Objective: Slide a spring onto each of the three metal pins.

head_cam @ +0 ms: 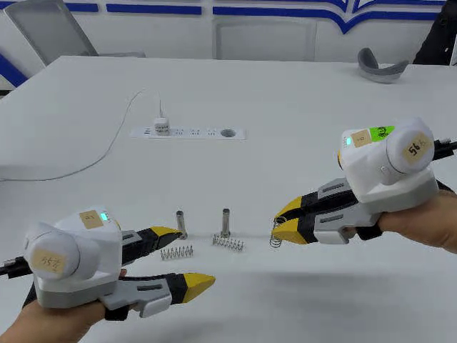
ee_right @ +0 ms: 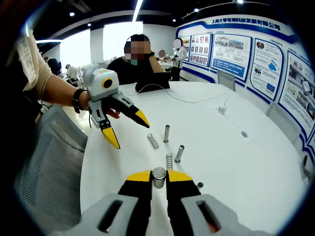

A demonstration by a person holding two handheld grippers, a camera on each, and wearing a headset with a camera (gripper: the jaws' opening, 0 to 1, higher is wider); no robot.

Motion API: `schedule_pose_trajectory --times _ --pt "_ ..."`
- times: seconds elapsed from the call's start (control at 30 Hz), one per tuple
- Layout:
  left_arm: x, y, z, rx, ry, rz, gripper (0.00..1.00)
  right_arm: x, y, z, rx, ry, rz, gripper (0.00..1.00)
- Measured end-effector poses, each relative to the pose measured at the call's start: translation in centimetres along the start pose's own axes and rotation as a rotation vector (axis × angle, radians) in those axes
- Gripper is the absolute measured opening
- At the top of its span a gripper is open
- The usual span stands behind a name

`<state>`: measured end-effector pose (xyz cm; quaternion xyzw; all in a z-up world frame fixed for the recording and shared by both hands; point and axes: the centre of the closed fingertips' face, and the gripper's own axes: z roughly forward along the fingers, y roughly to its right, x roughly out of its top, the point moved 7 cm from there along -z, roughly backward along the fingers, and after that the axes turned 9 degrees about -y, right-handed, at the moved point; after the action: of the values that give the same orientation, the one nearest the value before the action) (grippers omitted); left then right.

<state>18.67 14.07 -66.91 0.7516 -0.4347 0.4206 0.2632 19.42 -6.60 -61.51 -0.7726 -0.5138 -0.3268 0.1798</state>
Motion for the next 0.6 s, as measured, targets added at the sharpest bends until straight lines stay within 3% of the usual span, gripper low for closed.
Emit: schedule_pose_trajectory --times 0.6 --pt "-1.8 -1.4 -1.2 0.053 -0.02 -0.041 0.59 0.1 2.8 -1.2 -0.06 0.006 0.019 0.12"
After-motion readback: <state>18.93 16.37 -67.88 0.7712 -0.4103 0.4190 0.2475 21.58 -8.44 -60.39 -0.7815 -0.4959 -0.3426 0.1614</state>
